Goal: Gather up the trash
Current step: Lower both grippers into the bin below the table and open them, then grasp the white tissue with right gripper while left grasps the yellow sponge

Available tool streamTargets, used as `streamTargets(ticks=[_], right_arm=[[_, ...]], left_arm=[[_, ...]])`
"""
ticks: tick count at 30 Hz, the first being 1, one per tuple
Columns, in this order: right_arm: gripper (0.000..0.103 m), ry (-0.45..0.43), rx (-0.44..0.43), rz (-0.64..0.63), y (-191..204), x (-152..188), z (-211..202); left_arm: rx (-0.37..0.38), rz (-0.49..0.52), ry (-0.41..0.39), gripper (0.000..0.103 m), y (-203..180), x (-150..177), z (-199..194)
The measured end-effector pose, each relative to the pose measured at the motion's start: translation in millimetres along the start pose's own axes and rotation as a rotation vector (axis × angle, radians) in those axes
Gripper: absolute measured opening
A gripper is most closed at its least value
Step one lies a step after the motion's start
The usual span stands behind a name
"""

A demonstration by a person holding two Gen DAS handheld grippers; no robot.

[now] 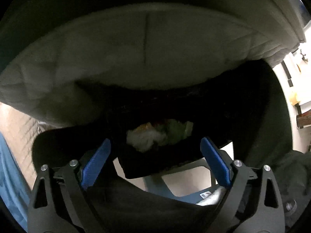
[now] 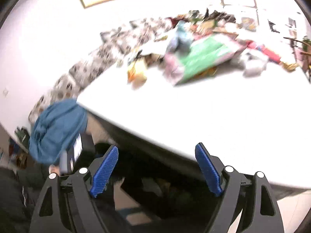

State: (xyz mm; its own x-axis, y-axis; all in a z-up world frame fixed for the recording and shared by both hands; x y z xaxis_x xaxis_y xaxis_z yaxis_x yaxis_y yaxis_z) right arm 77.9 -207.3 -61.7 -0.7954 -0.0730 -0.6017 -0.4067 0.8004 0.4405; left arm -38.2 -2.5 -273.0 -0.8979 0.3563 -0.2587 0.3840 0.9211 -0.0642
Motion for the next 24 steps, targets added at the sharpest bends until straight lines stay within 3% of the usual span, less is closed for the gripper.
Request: streamTargets(ticks=[3, 6, 13, 16, 18, 21, 24], right_arm=[[0.080, -0.014, 0.006, 0.024, 4, 1, 7], [0.080, -0.035, 0.032, 0.045, 1, -10, 7], [0.081, -0.185, 0.148, 0.110, -31, -73, -26], [0.083, -0.219, 0.264, 0.102, -53, -95, -26], [0.083, -0.221, 0.320, 0.069, -66, -109, -21], [0.083, -0.161, 0.399, 0.041, -94, -132, -1], [0.082, -0.080, 0.367, 0.134, -120, -145, 27]], left_arm=[[-0.012, -0.011, 0.030, 0.091, 5, 4, 7], [-0.041, -0.006, -0.005, 0.091, 7, -4, -11], [-0.207, 0.010, -0.152, 0.091, 14, -32, -109], [-0.123, -0.057, -0.252, 0.091, 12, -52, -155], [-0.080, -0.077, -0.349, 0.091, 10, -74, -190], [-0.092, -0.097, -0.425, 0.091, 11, -100, -215], [-0.121, -0.111, -0.474, 0.091, 12, -119, -222]])
Point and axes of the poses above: each gripper's, at about its wrist camera, not at the fingertips, and z roughly the way its jaws point, y to its left, x to its underside, the point moved 10 cm from there along z, roughly the way its jaws point, and after that the axes turned 10 degrees about z, right-handed, at the moved point
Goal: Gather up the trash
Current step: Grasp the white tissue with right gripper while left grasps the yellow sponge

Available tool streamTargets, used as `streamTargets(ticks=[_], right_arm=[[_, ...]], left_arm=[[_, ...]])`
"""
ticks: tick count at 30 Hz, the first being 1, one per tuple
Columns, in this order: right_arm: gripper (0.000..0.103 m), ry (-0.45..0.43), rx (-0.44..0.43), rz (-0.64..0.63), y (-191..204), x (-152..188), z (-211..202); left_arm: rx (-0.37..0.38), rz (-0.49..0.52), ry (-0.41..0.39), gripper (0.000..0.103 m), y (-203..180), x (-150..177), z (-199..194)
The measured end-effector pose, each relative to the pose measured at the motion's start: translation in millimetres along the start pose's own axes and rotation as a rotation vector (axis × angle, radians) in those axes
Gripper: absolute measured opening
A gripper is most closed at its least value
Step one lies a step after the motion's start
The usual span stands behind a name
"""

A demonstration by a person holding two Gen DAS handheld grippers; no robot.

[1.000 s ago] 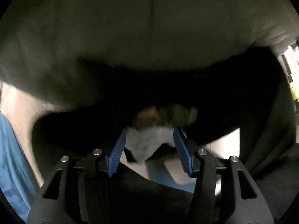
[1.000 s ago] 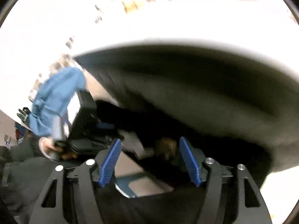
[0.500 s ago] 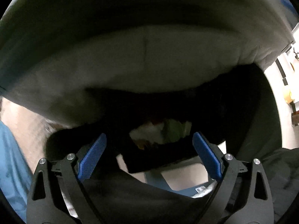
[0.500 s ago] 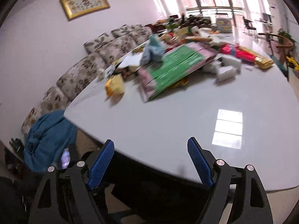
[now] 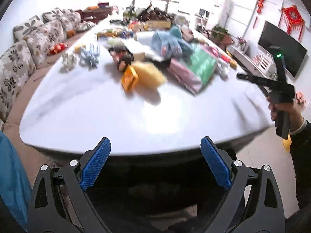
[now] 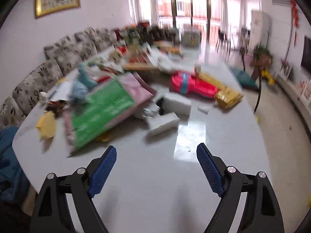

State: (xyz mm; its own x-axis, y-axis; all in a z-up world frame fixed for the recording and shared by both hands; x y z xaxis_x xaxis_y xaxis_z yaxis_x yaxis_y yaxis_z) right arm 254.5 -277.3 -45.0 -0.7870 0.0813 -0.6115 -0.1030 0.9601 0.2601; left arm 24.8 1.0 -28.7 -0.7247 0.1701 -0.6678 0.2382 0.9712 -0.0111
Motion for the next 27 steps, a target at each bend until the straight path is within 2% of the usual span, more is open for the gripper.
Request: streamTargets(ticks=[2, 3, 7, 9, 10, 12, 17, 20, 25, 27], right_arm=[[0.073, 0.025, -0.013, 0.055, -5, -9, 22], [0.071, 0.028, -0.009, 0.044, -5, -14, 30], [0.072, 0.064, -0.002, -0.056, -2, -20, 62], [0.048, 0.072, -0.038, -0.129, 3, -26, 65], [0.042, 0.076, -0.046, -0.143, 6, -26, 66], [0.038, 0.093, -0.069, -0.126, 3, -24, 63], [0.037, 0.039, -0.154, -0.079, 6, -11, 22], [0.038, -0.007, -0.211, -0.046, 7, 3, -13], [0.040, -0.042, -0.261, -0.003, 5, 33, -47], [0.040, -0.034, -0.270, 0.010, 3, 44, -52]], left_arm=[[-0.008, 0.003, -0.001, 0.091, -7, -13, -1], [-0.008, 0.003, 0.006, 0.091, -7, -13, 2], [0.016, 0.015, 0.014, 0.091, -20, -9, 16], [0.008, 0.025, 0.004, 0.091, -22, -9, 19], [0.010, 0.023, -0.006, 0.091, -24, -10, 22], [0.012, 0.018, -0.027, 0.091, -25, -12, 27], [-0.033, -0.042, -0.076, 0.091, -10, -31, 49], [-0.040, -0.110, -0.069, 0.091, 4, -49, 68], [-0.128, -0.248, -0.048, 0.091, 23, -75, 100], [-0.190, -0.263, -0.033, 0.091, 26, -81, 112]])
Point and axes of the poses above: each gripper's, at about its wrist camera, not at the fingertips, and z roughly the way its jaws point, y to its left, x to its underside, the point moved 10 cm from there along z, roughly the way its jaws point, and after that the axes turned 10 degrees about z, right-handed, at the moved point
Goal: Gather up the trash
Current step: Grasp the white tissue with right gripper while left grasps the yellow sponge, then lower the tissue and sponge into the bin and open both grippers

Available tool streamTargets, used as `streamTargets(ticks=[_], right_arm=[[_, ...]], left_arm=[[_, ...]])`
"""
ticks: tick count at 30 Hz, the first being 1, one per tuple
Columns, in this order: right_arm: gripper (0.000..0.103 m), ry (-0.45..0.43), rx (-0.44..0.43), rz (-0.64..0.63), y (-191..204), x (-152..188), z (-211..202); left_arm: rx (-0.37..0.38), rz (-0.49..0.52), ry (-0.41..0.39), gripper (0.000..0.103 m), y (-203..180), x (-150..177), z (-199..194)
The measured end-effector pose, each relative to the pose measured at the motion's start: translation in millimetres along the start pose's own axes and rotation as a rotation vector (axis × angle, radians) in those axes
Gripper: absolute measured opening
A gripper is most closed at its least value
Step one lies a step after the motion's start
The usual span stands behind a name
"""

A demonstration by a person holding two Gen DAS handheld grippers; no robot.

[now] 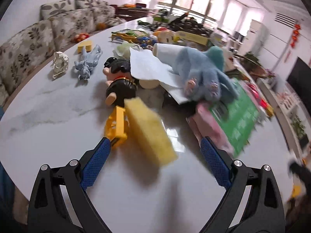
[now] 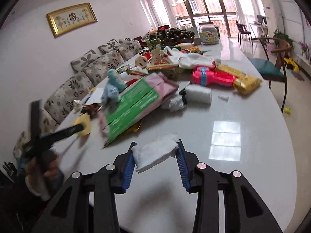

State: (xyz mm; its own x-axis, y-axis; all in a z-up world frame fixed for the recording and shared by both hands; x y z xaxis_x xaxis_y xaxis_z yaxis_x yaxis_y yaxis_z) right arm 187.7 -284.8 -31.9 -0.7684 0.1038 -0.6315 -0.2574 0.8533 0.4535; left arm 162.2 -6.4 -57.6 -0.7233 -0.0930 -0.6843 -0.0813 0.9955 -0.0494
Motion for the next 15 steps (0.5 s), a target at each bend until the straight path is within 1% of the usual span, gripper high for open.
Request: streamTargets(ticks=[2, 3, 4, 5, 7, 8, 9, 11, 12, 14, 15], right_arm=[[0.040, 0.009, 0.006, -0.003, -1, 10, -3], [0.040, 0.011, 0.006, -0.002, 0, 13, -5], [0.040, 0.012, 0.003, 0.002, 0, 14, -5], [0.040, 0.013, -0.004, 0.007, 1, 16, -6], [0.040, 0.006, -0.010, 0.016, 2, 17, -7], [0.040, 0.005, -0.018, 0.016, 6, 18, -8], [0.040, 0.002, -0.020, 0.015, 8, 19, -9], [0.040, -0.002, -0.040, 0.006, 19, 20, -11], [0.040, -0.004, -0.047, 0.003, 22, 19, -11], [0.040, -0.007, -0.072, -0.012, 36, 21, -13], [0.040, -0.006, -0.087, -0.022, 44, 23, -13]], left_arm=[[-0.046, -0.006, 0.022, 0.090, 0, -1, 11], [-0.059, -0.009, 0.027, 0.068, 1, -1, 15], [-0.062, 0.002, 0.044, 0.031, -1, 2, 20], [-0.059, 0.036, 0.036, 0.027, -4, 1, 18], [0.013, 0.035, 0.017, 0.020, -8, 5, 8], [0.043, 0.038, -0.014, 0.020, -9, 5, -2], [0.070, 0.059, -0.076, 0.020, -10, 3, -20], [0.100, 0.094, -0.159, 0.020, -9, 2, -46], [0.133, 0.107, -0.205, 0.020, -7, 2, -65], [0.185, 0.121, -0.265, 0.020, -3, 1, -93], [0.204, 0.141, -0.308, 0.020, 0, 2, -114]])
Point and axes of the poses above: each gripper's, at about its wrist camera, not at the fingertips, and z roughly the way its jaws point, y to its left, x to its underside, the point moved 10 cm from there along z, roughly the way its jaws point, and after that the axes turned 10 degrees about z, right-handed, at the moved point
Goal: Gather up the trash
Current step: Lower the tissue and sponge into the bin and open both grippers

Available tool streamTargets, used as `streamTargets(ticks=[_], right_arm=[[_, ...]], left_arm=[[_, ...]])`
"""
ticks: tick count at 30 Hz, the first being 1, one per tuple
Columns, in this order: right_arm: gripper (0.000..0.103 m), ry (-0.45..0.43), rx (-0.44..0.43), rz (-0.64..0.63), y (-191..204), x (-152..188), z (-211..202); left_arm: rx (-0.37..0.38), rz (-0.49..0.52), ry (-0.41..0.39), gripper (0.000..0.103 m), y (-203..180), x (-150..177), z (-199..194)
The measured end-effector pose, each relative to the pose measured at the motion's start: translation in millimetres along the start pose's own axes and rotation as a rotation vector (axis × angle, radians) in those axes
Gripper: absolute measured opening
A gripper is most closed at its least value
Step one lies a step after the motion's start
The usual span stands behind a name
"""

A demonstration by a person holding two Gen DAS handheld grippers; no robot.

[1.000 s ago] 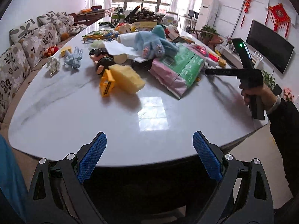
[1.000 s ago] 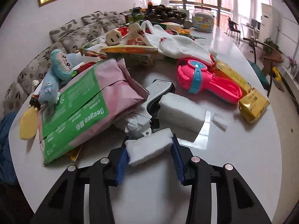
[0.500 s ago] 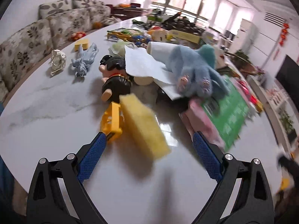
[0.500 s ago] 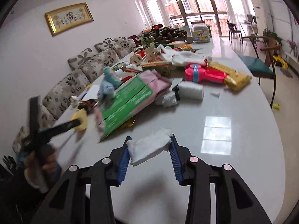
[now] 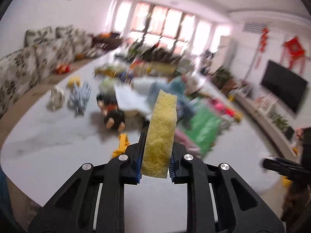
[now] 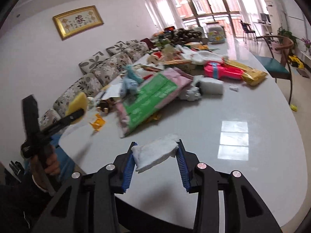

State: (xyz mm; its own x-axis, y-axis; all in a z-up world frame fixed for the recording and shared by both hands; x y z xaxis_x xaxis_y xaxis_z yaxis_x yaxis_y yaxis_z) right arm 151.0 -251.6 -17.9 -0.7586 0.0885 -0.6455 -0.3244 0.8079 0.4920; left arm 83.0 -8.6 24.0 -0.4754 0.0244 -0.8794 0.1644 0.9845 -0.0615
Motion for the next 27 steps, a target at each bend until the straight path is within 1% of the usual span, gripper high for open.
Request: streamTargets(ticks=[3, 5, 6, 7, 8, 9, 10, 11, 14, 15, 16, 17, 18, 19, 20, 21, 22, 23, 24, 26, 27], right_arm=[[0.040, 0.017, -0.065, -0.031, 32, 10, -1], [0.040, 0.054, -0.131, -0.066, 61, 29, -5], [0.041, 0.072, -0.152, -0.086, 70, 38, -6], [0.041, 0.109, -0.182, -0.119, 85, 57, -7], [0.041, 0.135, -0.195, -0.134, 93, 71, -6], [0.041, 0.179, -0.207, -0.150, 101, 90, -3], [0.041, 0.215, -0.214, -0.155, 104, 105, 0], [0.041, 0.270, -0.214, -0.162, 107, 126, 7], [0.043, 0.419, -0.155, -0.165, 96, 182, 45], [0.044, 0.450, -0.137, -0.163, 91, 193, 57], [0.048, 0.487, -0.115, -0.158, 84, 207, 72], [0.056, 0.553, -0.074, -0.148, 70, 228, 95], [0.062, 0.596, -0.045, -0.142, 60, 241, 110], [0.067, 0.629, -0.002, -0.147, 49, 254, 125], [0.067, 0.651, 0.035, -0.161, 39, 264, 135], [0.067, 0.669, 0.061, -0.171, 33, 270, 140], [0.067, 0.673, 0.084, -0.175, 28, 273, 142], [0.067, 0.668, 0.087, -0.167, 27, 272, 140], [0.067, 0.657, 0.068, -0.145, 30, 267, 134], [0.067, 0.604, 0.027, -0.131, 42, 249, 114], [0.067, 0.563, 0.004, -0.131, 51, 234, 99]], left_arm=[[0.020, 0.081, -0.058, 0.020, -5, -3, -41], [0.041, 0.138, -0.052, 0.020, -13, 6, -59], [0.053, 0.175, -0.035, 0.020, -17, 18, -69], [0.064, 0.201, -0.011, 0.020, -18, 30, -73], [0.080, 0.220, 0.019, 0.020, -22, 45, -77], [0.099, 0.233, 0.056, 0.021, -26, 63, -78], [0.117, 0.250, 0.110, 0.021, -27, 87, -79], [0.133, 0.263, 0.179, 0.021, -28, 114, -75], [0.194, 0.255, 0.383, 0.022, -27, 186, -50], [0.198, 0.244, 0.474, 0.026, -22, 217, -34], [0.212, 0.233, 0.535, 0.035, -21, 236, -24], [0.241, 0.213, 0.620, 0.042, -20, 262, -10], [0.247, 0.198, 0.680, 0.055, -16, 282, 2], [0.234, 0.195, 0.756, 0.064, -12, 305, 15], [0.234, 0.194, 0.813, 0.064, -9, 323, 25], [0.238, 0.193, 0.854, 0.064, -8, 335, 31], [0.234, 0.197, 0.882, 0.064, -5, 345, 37], [0.226, 0.201, 0.894, 0.064, -3, 349, 39], [0.215, 0.203, 0.896, 0.064, -1, 348, 39], [0.197, 0.217, 0.846, 0.064, 1, 330, 31], [0.193, 0.220, 0.810, 0.064, 0, 317, 23]])
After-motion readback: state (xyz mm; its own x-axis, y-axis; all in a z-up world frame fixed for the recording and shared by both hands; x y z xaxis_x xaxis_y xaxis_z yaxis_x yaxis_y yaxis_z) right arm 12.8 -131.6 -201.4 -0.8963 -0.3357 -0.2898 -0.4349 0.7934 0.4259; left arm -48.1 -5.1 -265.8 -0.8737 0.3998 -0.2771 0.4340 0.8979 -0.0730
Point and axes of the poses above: each gripper's, at about its wrist camera, not at the fingertips, and z roughly the way its jaws point, y to its left, x to its underside, the point moved 10 cm from there along z, roughly the way its jaws point, and after that the axes turned 10 degrees about z, right-handed, at the moved point
